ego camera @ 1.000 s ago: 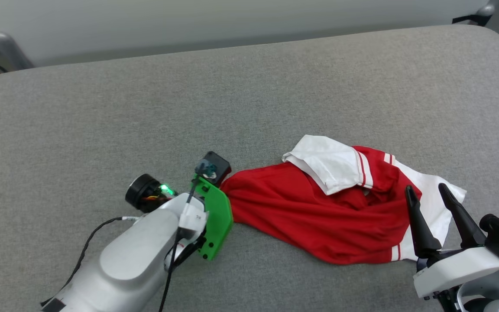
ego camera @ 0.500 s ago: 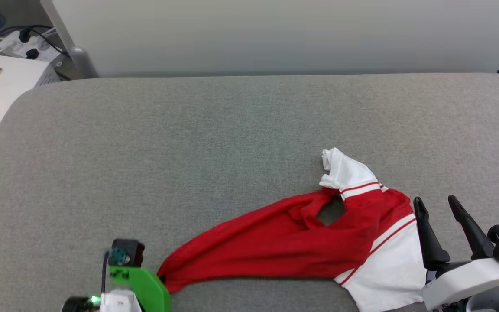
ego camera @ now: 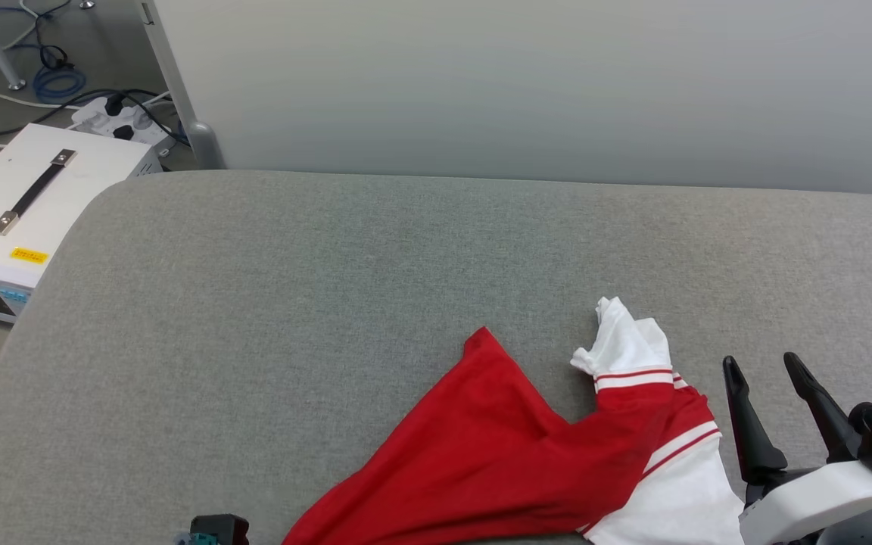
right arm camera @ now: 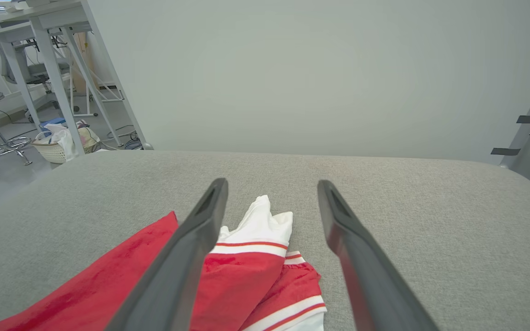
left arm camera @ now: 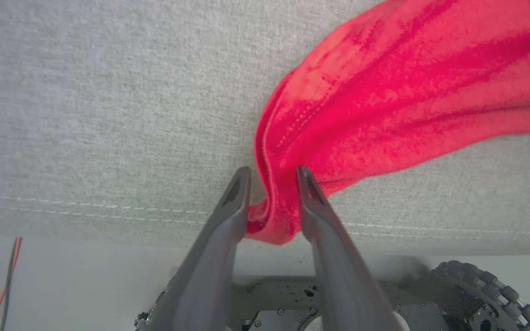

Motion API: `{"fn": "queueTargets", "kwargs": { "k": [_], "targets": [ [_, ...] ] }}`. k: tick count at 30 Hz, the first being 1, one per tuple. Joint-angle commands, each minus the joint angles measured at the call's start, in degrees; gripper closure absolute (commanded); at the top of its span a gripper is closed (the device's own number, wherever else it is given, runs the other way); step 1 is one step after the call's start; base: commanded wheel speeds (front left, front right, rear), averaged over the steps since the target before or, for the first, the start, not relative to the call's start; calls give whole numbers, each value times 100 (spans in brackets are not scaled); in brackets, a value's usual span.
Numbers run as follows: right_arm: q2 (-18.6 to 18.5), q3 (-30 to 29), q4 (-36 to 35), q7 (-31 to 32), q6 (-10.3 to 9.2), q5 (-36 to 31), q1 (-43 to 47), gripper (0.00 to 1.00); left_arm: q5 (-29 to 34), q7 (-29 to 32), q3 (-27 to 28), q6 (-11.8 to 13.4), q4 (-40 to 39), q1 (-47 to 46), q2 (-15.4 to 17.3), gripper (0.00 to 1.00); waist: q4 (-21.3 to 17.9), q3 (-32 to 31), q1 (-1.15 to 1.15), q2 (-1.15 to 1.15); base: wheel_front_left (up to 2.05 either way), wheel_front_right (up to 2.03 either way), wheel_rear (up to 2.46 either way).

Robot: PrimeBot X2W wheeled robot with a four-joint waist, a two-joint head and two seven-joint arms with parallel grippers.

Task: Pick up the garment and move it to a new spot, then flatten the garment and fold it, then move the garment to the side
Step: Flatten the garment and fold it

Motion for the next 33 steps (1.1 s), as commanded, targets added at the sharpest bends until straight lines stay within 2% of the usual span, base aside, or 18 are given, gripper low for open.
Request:
{"fn": "queueTargets", "kwargs": {
  "k": [1,7,13,17,22,30,33],
  "targets": [
    [1,7,-48,26,-4,-45,95,0,116,-137,49,45,-67,-117,-13,0,-8,-29,0,0,0,0,0],
    [10,1,-96,63,-4,-71,105,0,661,-782,134,140,-366,-578,-56,0,-108,-70,0,0,0,0,0],
    [29,-59,-155,74,-4,-86,107,0,1184,-1029,-73,-49,-589,-1268,-180,0,-216,-7,0,0,0,0,0],
    [41,-89,-216,87,-4,-100,46,0,1484,-818,-471,-428,-519,-1946,-415,0,-323,158,0,0,0,0,0],
    [47,-85,-248,92,-4,-101,-97,0,1769,-385,-1032,-1033,-165,-2800,-784,0,-507,448,0,0,0,0,0],
    [-5,-45,-99,-14,-4,11,-375,0,2149,472,-1878,-2109,911,-4051,-1231,0,-873,977,0,0,0,0,0],
    [-5,7,-21,-59,-4,54,-456,0,2213,696,-2071,-2431,1440,-4399,-1349,0,-1012,1122,0,0,0,0,0]
  ]
}}
